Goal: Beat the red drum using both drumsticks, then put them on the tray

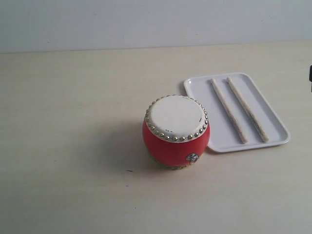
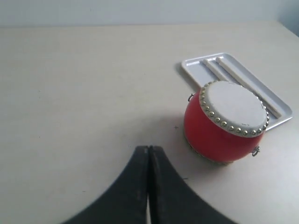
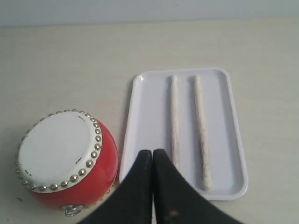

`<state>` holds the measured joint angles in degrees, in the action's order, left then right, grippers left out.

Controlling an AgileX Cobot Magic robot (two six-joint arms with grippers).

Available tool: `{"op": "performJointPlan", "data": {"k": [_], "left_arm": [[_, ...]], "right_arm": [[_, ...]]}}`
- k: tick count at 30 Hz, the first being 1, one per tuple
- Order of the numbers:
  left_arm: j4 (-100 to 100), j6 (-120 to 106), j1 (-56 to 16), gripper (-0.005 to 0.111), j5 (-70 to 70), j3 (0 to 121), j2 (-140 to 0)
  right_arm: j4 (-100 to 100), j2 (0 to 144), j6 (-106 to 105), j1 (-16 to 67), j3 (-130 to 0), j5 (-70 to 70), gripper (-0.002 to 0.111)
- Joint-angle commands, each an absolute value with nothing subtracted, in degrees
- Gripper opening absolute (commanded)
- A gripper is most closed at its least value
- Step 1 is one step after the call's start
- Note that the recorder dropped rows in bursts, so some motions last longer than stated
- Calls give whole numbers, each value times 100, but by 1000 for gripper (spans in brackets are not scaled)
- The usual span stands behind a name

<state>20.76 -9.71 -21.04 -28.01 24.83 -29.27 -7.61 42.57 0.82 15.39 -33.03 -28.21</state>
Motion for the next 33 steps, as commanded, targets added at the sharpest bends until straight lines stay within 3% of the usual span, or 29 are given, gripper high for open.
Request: {"op": "performJointPlan", "data": {"k": [1,10,15,33], "left_arm": [[2076,-1024,-2110,0,-2535,2463,-2902],[2076,-1024,-2110,0,-2535,2463,-2902],[2076,-1024,-2110,0,-2535,2463,-2902],[1768,-1269,-1930,0,-2556,2463,-2523]], "right_arm": [[-799,3406,-91,1532,-3140,-2723,0],[-1087,2499,95,1532,-3130,-2477,0],[-1595,2466,189,1532,-3130,-1902,0],[-1609,2466,176,1532,-3130,-1965,0]]}}
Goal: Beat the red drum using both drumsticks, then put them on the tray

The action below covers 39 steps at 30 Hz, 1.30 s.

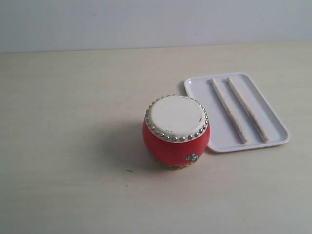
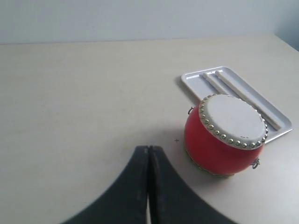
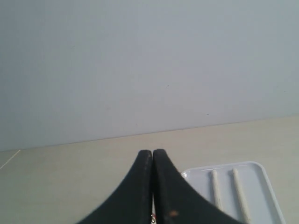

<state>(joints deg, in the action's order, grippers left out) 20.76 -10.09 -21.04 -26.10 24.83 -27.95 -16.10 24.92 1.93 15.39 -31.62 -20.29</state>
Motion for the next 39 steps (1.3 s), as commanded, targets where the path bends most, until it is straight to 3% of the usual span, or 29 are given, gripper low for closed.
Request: {"op": "performJointPlan", "data": {"k": [1,9,15,26,33,39], "left_arm": [[1670,-1387,-1807,0,-2556,2463,-2413],[1645,-1786,-129,0,-2556,2463,-1119],[1605,-1790,571,0,-2569,2463,-463],[1452,-1711,664,0,-1986,1625,-319],[-637,1080,653,0,-1782,685,0],[-743,1267,321,0,-1765,308,0]], "right_arm": [[-1609,2466,176,1532,-3130,-1965,0],[-1609,2466,176,1532,-3130,-1965,0],[-1609,2466,176,1532,-3130,-1965,0],[-1609,2466,176,1532,-3130,-1965,0],[-1609,2466,176,1532,-3130,-1965,0],[-1609,2466,176,1532,-3130,-1976,0]]}}
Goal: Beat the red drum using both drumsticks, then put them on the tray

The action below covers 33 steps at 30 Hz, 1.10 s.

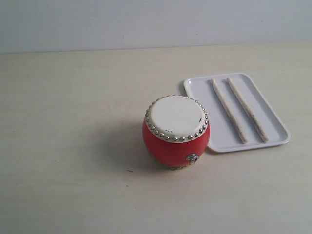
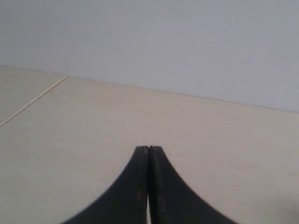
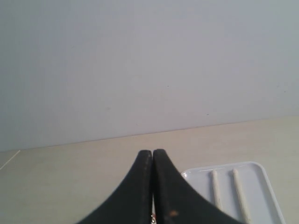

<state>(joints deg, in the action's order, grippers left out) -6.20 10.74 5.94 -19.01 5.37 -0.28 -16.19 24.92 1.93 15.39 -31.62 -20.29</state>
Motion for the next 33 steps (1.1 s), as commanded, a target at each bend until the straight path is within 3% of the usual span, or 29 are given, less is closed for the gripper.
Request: {"op": "performJointPlan", "data": {"k": [1,13,18,33], "left_arm": [[-743,1267,120,0,-1702,185,0],[31,1248,-128,0,-1202,0,0],[0,635,-128,0,-2012,0,0],[31,625,-128,0,-2034,0,0]], "right_arm": [[-1609,2466,176,1532,-3130,-1976,0],[-1609,2466,176,1532,-3130,-2034,0],[-1609,2466,176,1532,-3130,-2034,0],[-1609,2466,176,1532,-3130,-2034,0]]}}
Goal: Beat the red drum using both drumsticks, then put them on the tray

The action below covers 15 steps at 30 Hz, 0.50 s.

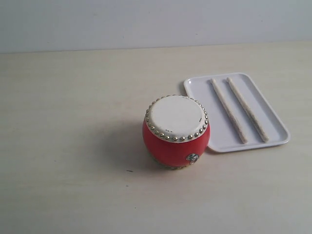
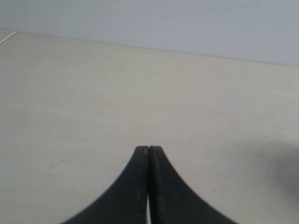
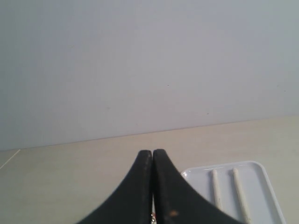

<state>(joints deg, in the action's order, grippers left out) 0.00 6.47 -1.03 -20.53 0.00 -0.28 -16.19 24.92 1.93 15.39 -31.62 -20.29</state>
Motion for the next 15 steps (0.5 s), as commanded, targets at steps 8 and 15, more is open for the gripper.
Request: {"op": "performJointPlan", "data": {"k": [8,15], "left_arm": [[31,625,-128,0,-2034,0,0],[31,625,-128,0,-2034,0,0]], "right_arm": [[-1609,2466,176,1532,-3130,-2034,0],[-440,2278,-523,1286,-3040,-2117,0]]}}
